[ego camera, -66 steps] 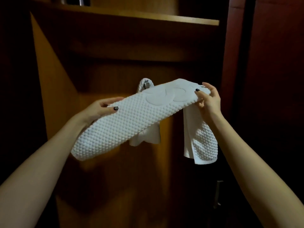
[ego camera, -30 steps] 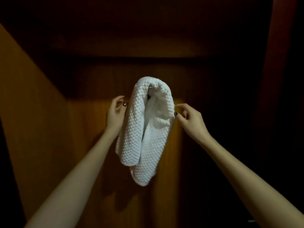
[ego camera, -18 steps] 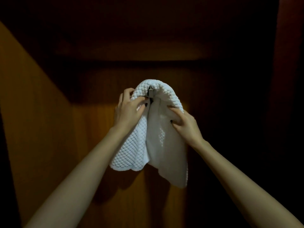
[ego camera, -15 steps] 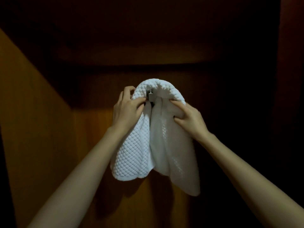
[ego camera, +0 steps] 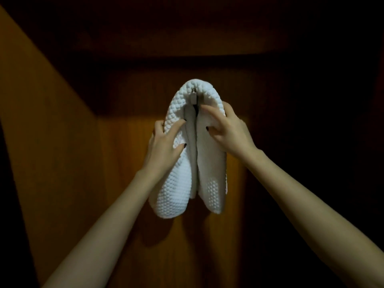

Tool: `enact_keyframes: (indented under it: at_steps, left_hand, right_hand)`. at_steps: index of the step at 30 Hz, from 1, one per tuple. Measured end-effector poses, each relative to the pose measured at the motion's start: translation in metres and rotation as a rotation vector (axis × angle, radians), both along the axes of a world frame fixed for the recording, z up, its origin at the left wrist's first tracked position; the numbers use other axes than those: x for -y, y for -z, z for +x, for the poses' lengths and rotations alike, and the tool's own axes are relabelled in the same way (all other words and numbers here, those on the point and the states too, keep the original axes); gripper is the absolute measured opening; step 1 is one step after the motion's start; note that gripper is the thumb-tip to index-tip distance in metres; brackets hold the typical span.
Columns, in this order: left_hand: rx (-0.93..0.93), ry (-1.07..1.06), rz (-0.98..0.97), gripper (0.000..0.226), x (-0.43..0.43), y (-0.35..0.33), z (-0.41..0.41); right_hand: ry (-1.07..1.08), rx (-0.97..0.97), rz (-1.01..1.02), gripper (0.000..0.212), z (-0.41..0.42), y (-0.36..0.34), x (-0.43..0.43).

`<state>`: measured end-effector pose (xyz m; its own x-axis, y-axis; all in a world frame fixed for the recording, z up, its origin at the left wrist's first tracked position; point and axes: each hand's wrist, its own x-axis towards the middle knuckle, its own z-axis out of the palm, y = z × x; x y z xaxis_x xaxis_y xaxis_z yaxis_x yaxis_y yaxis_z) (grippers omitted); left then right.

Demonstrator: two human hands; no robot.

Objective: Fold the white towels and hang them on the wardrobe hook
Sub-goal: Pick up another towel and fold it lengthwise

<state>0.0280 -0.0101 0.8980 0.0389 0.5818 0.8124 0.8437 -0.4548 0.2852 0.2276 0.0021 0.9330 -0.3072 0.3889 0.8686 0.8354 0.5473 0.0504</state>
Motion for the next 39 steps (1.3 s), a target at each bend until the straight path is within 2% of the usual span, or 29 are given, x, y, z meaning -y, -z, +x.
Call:
enact_keyframes:
  at_steps: [6,13,19,24,29,32,39]
  left_hand:
    - [0.062,0.018,-0.175,0.057,-0.014,0.063,0.005]
    - [0.059,0.048,-0.21,0.051,0.002,0.135,0.014]
    - [0.02,-0.042,-0.169,0.052,0.013,0.141,0.043]
    - [-0.073,0.018,-0.2,0.058,0.024,0.138,0.049]
    - [-0.206,0.017,-0.33,0.076,0.042,0.131,0.038]
    - [-0.282,0.048,-0.362,0.079,0.065,0.143,0.033]
    - [-0.54,0.028,-0.46,0.068,0.136,0.207,0.03]
  right_hand:
    - [-0.148,-0.179,-0.141,0.061,0.002,0.076,0.004]
    - [-0.055,-0.252,-0.255,0.069,-0.008,0.156,0.002]
    - [0.05,-0.245,-0.313,0.058,-0.016,0.177,0.009]
    - [-0.045,-0.297,-0.364,0.057,-0.02,0.174,0.03]
    - [-0.08,-0.202,-0.546,0.076,-0.017,0.182,0.052]
    - [-0.127,-0.201,-0.626,0.076,-0.01,0.202,0.078]
    - [0.288,-0.109,-0.878,0.065,0.022,0.267,0.178]
